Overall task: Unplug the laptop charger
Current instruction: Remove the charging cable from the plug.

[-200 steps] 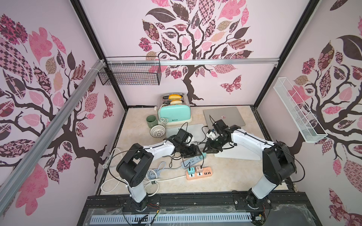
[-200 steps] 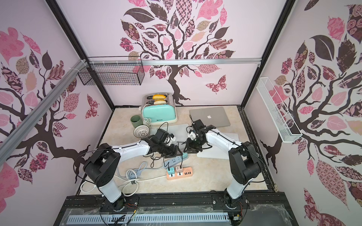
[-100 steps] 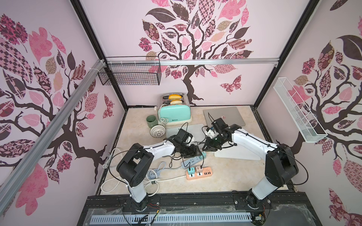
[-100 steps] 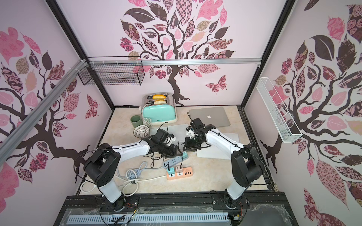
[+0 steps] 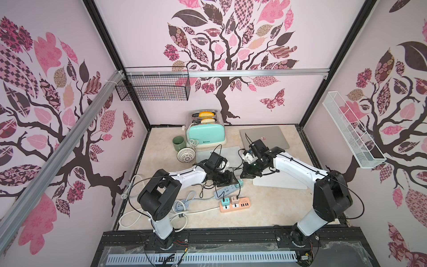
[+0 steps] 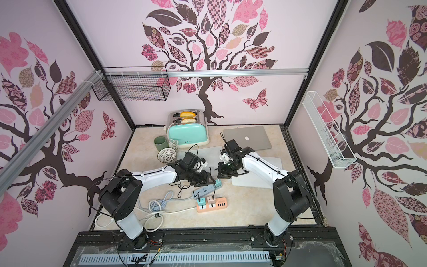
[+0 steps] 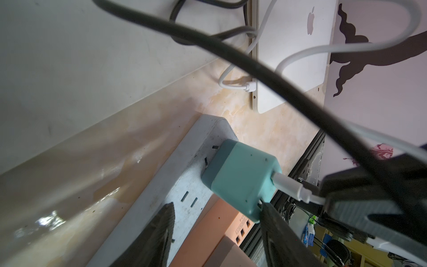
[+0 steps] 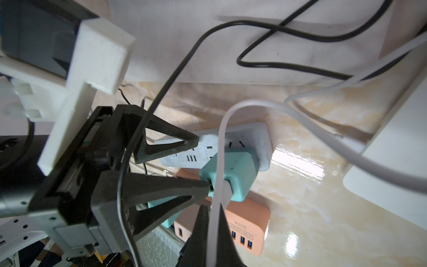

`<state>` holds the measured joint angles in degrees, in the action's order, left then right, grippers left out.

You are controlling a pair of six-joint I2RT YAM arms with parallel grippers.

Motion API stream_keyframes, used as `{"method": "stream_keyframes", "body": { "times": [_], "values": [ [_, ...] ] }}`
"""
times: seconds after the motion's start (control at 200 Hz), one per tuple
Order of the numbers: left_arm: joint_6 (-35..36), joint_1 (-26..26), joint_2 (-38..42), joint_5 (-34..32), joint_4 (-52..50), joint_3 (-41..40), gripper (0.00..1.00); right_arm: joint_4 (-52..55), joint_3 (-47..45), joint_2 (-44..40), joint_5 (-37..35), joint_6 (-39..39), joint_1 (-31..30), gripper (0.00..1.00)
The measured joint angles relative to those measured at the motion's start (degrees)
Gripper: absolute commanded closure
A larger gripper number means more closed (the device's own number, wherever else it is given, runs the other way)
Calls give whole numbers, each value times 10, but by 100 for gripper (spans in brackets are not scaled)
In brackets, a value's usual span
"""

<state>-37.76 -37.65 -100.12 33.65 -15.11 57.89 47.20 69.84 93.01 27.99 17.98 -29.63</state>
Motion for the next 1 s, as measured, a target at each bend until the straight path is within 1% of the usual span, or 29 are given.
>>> {"method": "stream_keyframes", "body": {
  "times": [0.315, 0.47, 0.645, 0.8, 1.0],
  "values": [
    [5, -3, -10, 0, -18, 14, 39, 1, 2, -4, -6, 13, -3, 100],
    [10, -4, -17, 0, -28, 25, 39, -4, 37, -6, 9, 25, -3, 100],
    [11, -5, -19, -2, -32, 29, 39, -10, 55, -33, 12, 28, -5, 100],
    [13, -5, -19, -2, -34, 29, 39, 29, 72, -36, -14, 24, -5, 100],
    [16, -5, -13, -6, -34, 23, 34, 92, 71, -36, -56, 20, 5, 100]
  ]
}}
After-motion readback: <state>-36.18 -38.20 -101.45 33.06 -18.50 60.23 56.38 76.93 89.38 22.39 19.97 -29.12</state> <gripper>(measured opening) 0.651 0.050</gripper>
